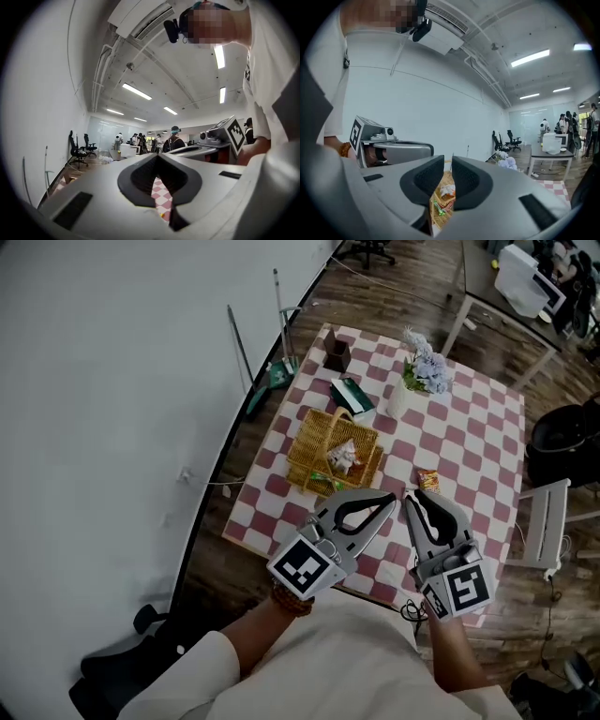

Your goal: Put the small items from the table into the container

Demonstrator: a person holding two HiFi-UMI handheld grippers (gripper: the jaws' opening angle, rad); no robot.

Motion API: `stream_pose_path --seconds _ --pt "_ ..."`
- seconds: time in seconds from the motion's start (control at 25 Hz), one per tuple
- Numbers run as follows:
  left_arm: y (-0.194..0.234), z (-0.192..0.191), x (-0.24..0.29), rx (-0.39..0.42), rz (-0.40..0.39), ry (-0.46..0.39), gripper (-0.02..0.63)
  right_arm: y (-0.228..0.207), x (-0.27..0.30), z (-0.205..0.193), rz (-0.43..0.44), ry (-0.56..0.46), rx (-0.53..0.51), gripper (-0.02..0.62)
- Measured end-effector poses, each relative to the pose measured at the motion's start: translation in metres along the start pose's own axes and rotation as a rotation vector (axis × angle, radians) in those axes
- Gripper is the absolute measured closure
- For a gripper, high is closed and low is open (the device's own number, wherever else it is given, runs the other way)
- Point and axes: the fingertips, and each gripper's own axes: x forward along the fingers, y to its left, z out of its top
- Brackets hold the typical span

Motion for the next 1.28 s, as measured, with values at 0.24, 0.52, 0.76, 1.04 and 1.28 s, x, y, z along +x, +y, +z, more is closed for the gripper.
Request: stream_pose_path --seconds 0.24,0.52,0.76,1.04,1.28 --pt "-0.044 0.027 0.009 0.066 -0.101 -0.034 0.579 0.0 -0.053 0.023 -0.052 -0.049 -0.026 0.517" --pt "-0.075 0.039 0.019 0.153 -0.19 -0.058 0.58 -0.009 -0.086 0.031 -0.104 -0.063 -0.052 0.517" --pt "-0.077 0.04 0.026 0.159 -0.18 -0.063 0.58 -0.014 -0.09 0.03 -0.107 -0.066 -0.039 0.517" --pt "-0.069 0.022 0.03 0.082 -0.157 -0.015 0.578 -0.022 -0.088 0.021 -0.113 -0.054 -0.035 0.517" --pt "-0.052 -0.019 0.044 -0.033 -0.113 0.06 0.578 -0.043 -0.07 -0.038 -0.136 0.086 -0.059 0.517"
